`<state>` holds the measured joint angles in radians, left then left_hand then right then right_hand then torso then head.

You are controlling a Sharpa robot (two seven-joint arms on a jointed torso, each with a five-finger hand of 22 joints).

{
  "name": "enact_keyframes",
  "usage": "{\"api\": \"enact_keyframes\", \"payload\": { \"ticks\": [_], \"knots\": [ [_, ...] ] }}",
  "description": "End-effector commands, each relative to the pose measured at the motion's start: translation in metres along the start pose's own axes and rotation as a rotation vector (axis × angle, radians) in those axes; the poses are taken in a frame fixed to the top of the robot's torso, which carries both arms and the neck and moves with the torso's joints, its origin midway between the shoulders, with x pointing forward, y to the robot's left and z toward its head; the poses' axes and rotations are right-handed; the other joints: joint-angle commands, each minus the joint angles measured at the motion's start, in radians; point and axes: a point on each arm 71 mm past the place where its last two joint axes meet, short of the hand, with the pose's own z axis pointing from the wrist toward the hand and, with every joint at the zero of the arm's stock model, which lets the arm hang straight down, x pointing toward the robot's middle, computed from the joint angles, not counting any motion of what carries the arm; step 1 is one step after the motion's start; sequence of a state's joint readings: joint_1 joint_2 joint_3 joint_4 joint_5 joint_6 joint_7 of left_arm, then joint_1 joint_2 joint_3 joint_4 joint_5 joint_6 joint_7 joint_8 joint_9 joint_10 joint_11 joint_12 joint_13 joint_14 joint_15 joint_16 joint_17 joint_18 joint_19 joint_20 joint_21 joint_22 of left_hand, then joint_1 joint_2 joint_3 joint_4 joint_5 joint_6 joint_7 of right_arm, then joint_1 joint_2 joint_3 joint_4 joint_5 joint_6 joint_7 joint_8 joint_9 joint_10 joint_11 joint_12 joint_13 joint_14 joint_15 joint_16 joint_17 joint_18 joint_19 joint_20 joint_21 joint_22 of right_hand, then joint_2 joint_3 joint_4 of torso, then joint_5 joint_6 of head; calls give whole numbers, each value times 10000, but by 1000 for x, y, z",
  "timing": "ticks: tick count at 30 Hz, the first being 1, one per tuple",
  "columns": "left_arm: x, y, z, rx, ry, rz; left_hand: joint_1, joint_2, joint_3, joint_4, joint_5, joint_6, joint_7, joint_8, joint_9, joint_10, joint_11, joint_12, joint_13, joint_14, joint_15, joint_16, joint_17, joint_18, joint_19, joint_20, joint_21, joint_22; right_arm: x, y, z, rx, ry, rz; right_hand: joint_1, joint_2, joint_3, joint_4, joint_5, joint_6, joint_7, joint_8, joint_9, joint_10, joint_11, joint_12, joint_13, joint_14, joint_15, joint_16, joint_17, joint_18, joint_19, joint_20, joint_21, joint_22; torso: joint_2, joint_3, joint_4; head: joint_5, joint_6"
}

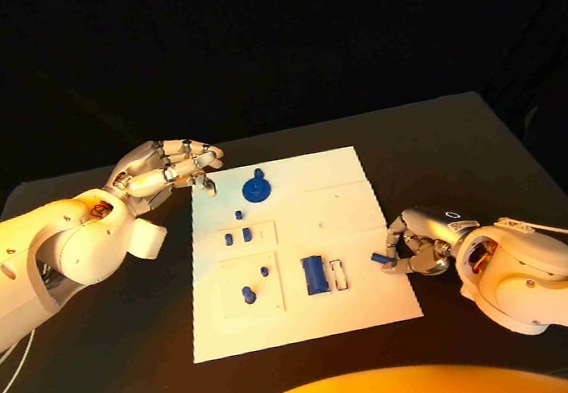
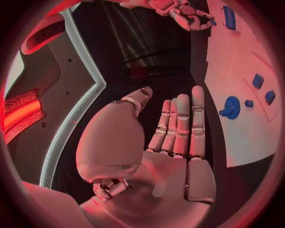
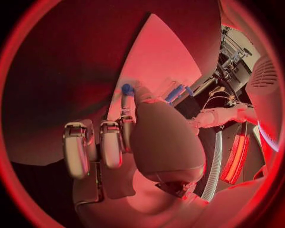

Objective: Assemble the parts on the task board

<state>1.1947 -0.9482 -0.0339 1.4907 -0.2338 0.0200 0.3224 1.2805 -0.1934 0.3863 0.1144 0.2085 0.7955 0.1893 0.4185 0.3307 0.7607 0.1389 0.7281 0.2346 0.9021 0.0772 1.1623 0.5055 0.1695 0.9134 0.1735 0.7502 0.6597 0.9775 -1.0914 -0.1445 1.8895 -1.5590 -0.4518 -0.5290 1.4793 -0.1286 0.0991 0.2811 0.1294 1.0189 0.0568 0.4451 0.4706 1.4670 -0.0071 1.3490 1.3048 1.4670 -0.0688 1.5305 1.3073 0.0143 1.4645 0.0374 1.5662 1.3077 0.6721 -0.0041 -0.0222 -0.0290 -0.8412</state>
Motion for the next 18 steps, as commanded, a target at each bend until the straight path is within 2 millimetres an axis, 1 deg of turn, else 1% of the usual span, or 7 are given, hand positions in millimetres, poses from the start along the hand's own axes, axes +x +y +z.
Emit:
{"api": "enact_keyframes", "payload": {
  "ticks": [1, 3, 4, 6, 10, 13, 18],
  "knots": [
    [2, -1, 0, 111, 201, -162, 133, 2, -37, 3, -12, -57, 17, 53, 6, -68, -26, 40, 6, -65, -15, 41, -14, 135, 57, 5, -53, -14, 15, -8, 0, 608, 867, -821, 730, 302, 655, -172, 321, 115, 4, -58, -535, 134, -95, -68, 1579, 873, -88, -13, 1861, -143, 1063, -49, 46, 2631, -7, -8, 6, -3, 8],
    [2, -1, 0, 103, 212, -166, 155, 15, -31, 4, -12, -53, 17, 54, 6, -69, -26, 40, 5, -66, -15, 41, -15, 135, 61, 4, -57, -16, 15, -6, 0, 541, 869, -926, 737, 208, 819, -177, 367, 133, 13, -82, -542, 139, -91, -56, 1587, 874, -87, -10, 1868, -143, 1063, -46, 46, 2631, -6, -10, 4, 11, 3],
    [2, -1, 0, 99, 219, -169, 178, 29, -24, 2, -10, -48, 16, 56, 7, -68, -27, 41, 3, -67, -15, 42, -17, 135, 65, 4, -61, -18, 16, -5, 0, 519, 864, -949, 686, 105, 938, -148, 426, 146, 21, -105, -550, 143, -83, -51, 1591, 876, -83, -5, 1877, -143, 1063, -40, 46, 2631, -5, -10, 5, 13, 5],
    [2, -1, 0, 91, 239, -176, 178, 29, -24, 2, -10, -48, 16, 56, 7, -68, -27, 41, 3, -67, -15, 42, -17, 135, 65, 4, -61, -18, 16, -3, 0, 473, 824, -961, 575, -118, 1404, -108, 757, 210, 20, -140, -548, 152, -82, -42, 1599, 877, -79, -4, 1882, -143, 1063, -39, 46, 2631, 0, -7, 4, 23, 13],
    [2, -1, -1, 77, 266, -186, 205, 41, -17, 0, -11, -40, 14, 60, 8, -69, -27, 42, 1, -69, -16, 42, -19, 135, 69, 3, -65, -21, 14, 1, -2, 388, 652, -733, 351, -443, 2208, -207, 1435, 266, 9, -101, -460, 175, -104, -23, 1612, 881, -91, 2, 1898, -143, 1063, -51, 46, 2631, -1, -7, 3, 27, 14],
    [2, -1, -1, 63, 268, -188, 232, 54, -10, -1, -10, -31, 13, 64, 10, -70, -28, 42, -1, -71, -16, 42, -21, 135, 74, 2, -70, -23, 12, 5, -5, 323, 561, -371, 61, -599, 2699, -314, 1852, 219, -17, -20, -338, 206, -112, 12, 1629, 885, -111, 9, 1913, -143, 1063, -60, 46, 2631, -4, -11, 7, 50, 15],
    [2, -1, -1, 31, 250, -230, 295, 93, 13, -1, -6, -16, 10, 70, 11, -70, -28, 41, -7, -74, -19, 44, -26, 135, 86, -2, -79, -28, 4, 17, -9, 1, 290, 83, -173, -665, 2960, -384, 1968, 161, -18, 44, -244, 245, -118, 78, 1661, 892, -111, 24, 1939, -143, 1063, -69, 46, 2631, -4, -8, 2, 53, 17]
  ]
}}
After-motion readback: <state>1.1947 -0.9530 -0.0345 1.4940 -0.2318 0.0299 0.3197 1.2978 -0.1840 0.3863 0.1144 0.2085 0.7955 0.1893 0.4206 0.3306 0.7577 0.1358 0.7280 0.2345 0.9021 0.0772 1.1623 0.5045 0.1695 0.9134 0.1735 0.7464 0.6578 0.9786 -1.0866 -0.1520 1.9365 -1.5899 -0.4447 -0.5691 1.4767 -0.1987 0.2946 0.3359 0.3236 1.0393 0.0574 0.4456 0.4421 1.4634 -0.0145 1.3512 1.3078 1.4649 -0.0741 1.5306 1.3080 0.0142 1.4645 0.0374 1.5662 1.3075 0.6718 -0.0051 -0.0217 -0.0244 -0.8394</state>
